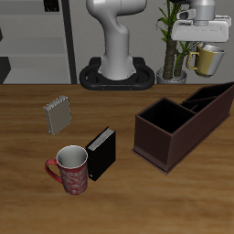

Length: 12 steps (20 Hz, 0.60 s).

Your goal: Place the white-yellow mug into the left desk caddy's left compartment and place the black book into the left desk caddy's front compartment

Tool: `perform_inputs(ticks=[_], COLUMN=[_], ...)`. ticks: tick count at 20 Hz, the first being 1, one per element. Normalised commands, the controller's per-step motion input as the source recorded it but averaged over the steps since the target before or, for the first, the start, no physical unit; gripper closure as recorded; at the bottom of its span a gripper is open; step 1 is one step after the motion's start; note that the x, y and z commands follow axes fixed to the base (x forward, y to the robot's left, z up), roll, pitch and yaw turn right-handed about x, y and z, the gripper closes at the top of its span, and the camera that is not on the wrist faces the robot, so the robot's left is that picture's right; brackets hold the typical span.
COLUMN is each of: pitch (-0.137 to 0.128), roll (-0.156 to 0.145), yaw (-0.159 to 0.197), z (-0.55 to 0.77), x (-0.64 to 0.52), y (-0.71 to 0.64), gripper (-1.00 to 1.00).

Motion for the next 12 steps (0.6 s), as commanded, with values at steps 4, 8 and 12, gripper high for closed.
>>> perform_inputs(ticks=[4, 8, 12], pitch=[0.041, 0.031, -0.004], roll=[-0.016, 0.014, 0.040], yaw=[-0.030, -0.029, 0.033], z=[-0.08, -0.11, -0.08], x=[0.15, -0.04, -0.02], y=[0.03, 0.14, 0.18], gripper=[1.00, 1.00, 1.00])
